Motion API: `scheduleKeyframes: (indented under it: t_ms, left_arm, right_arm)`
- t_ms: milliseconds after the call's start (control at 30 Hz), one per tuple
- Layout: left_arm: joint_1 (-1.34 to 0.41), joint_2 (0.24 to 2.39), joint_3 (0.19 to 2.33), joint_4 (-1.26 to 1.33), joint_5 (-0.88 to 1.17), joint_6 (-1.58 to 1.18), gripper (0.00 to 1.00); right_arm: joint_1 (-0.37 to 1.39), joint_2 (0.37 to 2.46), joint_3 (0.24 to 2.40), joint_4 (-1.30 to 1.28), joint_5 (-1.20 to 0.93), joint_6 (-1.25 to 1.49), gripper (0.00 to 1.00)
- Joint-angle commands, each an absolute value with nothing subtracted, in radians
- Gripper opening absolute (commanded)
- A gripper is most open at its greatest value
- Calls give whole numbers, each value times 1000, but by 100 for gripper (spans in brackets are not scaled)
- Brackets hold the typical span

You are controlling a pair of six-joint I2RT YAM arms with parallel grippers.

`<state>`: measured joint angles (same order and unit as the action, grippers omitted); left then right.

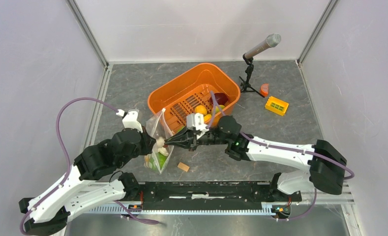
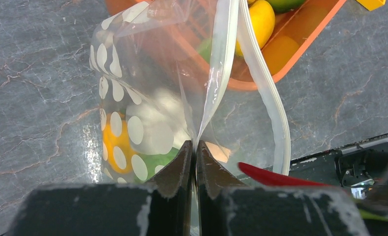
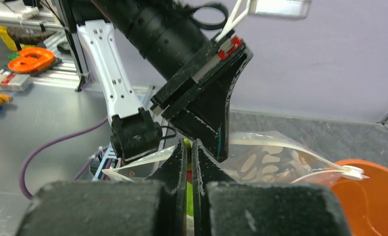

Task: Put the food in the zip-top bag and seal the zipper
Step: Place the fake vegetable in the zipper food storage bag.

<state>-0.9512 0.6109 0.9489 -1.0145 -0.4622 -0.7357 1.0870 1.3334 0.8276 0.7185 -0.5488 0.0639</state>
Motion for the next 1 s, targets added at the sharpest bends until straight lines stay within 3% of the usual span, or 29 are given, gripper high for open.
scheduleKeyframes:
  t_ms: [0, 100, 200, 267, 333, 400, 767, 967]
  left_arm:
    - [-955, 617, 981, -980, -444, -717, 12]
    - [-955, 611, 990, -980, -439, -715, 12]
    - [-954, 601, 998, -981, -445, -713, 12]
    - [-956, 592, 1006, -991, -457, -712, 12]
    - [-955, 584, 1011, -1001, -478, -712, 12]
    - [-955, 576, 1014, -1002, -494, -705, 12]
    - [-955, 511, 1040, -1078, -622, -737, 11]
    - [-956, 431, 1058, -1079, -636, -683, 12]
  right_arm:
    - [1112, 1398, 921, 636, -466, -55, 0]
    - [1129, 1448, 961, 591, -338, -138, 0]
    - [1129, 1504, 1030, 515, -251, -168, 11]
    - [1129, 1528, 1090, 435, -215, -167, 30]
    - [1127, 1532, 1100, 436, -211, -171, 34]
    - [1128, 1520, 1092, 450, -212, -164, 63]
    - [1127, 1240, 949, 485, -237, -88, 67]
    - [1118, 1153, 896, 327, 198, -121, 71]
